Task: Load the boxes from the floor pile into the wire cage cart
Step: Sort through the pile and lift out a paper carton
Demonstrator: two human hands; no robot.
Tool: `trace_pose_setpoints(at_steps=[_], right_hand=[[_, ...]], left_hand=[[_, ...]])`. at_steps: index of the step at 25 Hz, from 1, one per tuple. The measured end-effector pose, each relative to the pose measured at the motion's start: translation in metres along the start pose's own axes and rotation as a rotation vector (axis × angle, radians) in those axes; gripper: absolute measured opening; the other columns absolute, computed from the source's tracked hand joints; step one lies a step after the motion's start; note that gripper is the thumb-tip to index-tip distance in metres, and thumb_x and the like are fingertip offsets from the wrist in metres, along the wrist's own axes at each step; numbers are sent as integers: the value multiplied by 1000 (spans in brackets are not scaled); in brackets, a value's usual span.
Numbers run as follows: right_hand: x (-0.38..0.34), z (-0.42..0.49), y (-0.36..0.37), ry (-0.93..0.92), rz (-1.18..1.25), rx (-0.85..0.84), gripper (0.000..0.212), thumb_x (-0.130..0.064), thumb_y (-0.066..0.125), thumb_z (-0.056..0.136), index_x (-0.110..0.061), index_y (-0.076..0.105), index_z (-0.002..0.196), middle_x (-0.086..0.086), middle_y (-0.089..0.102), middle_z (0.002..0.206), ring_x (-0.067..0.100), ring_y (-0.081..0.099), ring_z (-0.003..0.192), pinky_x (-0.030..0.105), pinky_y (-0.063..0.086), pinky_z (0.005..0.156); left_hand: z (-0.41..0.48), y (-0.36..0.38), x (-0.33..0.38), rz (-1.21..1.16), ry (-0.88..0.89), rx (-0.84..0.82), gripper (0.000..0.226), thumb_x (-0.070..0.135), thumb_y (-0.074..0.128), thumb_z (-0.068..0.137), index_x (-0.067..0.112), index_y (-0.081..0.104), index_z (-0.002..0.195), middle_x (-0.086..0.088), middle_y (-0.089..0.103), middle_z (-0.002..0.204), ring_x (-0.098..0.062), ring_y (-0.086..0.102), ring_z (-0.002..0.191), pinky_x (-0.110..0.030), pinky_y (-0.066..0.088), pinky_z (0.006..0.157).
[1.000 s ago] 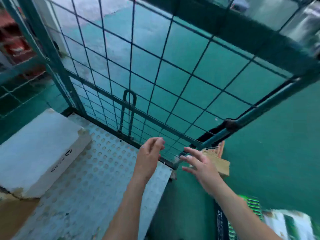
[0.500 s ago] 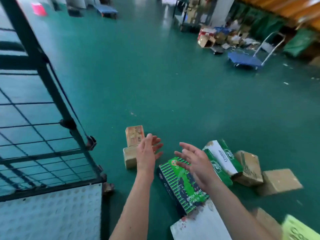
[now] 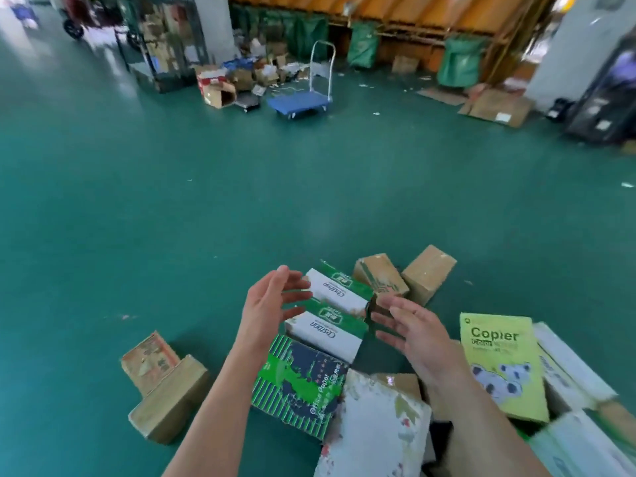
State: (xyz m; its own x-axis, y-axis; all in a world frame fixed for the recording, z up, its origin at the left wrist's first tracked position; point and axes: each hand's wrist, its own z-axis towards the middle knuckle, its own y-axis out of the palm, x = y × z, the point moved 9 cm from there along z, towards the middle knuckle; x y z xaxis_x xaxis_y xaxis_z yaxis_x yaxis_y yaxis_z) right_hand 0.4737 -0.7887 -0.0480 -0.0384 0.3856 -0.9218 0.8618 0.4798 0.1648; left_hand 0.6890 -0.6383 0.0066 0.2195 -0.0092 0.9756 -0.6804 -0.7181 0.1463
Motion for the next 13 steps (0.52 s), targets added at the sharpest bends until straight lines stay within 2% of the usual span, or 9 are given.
trace_pose_setpoints(at_steps=[3,8,13], right_hand=[[-1,6,-37,-9,48,122,24,-9,51,104,-9,70,117,4,75,115,23,72,106,45,57,91],[14,5,-76,0,104,271,24,-17,54,104,-9,70,120,5,72,122,23,70,111,42,55,88],[56,-25,-104,52,175,494,25,-20,60,100,-6,70,118,9,74,117,26,70,110,41,55,88]], left_hand=[[28,38,1,66,1,-117,39,34,42,107,5,69,105,-13,76,100,-31,74,94,-49,57,89],[65,99,-27,168,-108,-337,38,35,46,107,5,69,108,-10,77,100,-29,75,95,-50,59,91],[86,145,-71,199,-208,-502,37,33,46,107,5,70,105,-11,77,98,-28,75,93,-47,59,87]])
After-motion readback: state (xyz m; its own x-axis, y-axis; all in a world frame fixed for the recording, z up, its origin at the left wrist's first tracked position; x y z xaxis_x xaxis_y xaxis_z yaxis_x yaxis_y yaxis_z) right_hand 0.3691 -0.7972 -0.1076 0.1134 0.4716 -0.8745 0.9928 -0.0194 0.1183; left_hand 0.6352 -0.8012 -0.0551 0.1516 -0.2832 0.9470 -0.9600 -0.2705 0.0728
